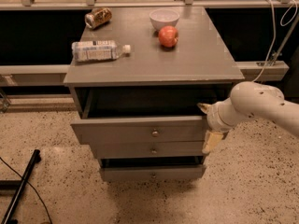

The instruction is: Open top drawer

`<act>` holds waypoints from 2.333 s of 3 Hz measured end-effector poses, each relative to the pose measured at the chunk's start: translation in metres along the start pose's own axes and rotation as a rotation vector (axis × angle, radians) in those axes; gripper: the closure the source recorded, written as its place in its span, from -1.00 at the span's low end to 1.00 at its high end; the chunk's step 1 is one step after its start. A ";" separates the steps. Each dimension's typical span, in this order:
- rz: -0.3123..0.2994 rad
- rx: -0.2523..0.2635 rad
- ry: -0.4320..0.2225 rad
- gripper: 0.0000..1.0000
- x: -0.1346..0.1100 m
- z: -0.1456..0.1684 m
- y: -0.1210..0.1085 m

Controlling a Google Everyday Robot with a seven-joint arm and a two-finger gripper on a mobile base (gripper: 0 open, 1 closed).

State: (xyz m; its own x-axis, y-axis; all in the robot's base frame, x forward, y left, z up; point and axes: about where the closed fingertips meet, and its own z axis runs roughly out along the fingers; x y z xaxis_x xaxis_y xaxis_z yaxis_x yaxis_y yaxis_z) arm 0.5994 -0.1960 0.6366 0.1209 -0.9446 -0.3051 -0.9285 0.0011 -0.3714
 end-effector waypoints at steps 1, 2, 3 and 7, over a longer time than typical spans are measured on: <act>-0.016 -0.052 -0.018 -0.49 -0.010 0.003 0.008; -0.006 -0.112 -0.053 -0.32 -0.017 0.001 0.033; -0.007 -0.120 -0.062 -0.42 -0.021 -0.005 0.041; 0.038 -0.075 -0.084 -1.00 -0.029 -0.075 0.120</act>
Offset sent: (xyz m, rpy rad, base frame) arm -0.0646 0.0194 -0.0121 0.0720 0.1745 0.0787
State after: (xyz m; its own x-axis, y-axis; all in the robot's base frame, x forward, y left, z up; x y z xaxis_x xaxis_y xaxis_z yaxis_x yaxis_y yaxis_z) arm 0.4582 -0.1932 0.6666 0.1111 -0.9135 -0.3915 -0.9564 0.0088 -0.2921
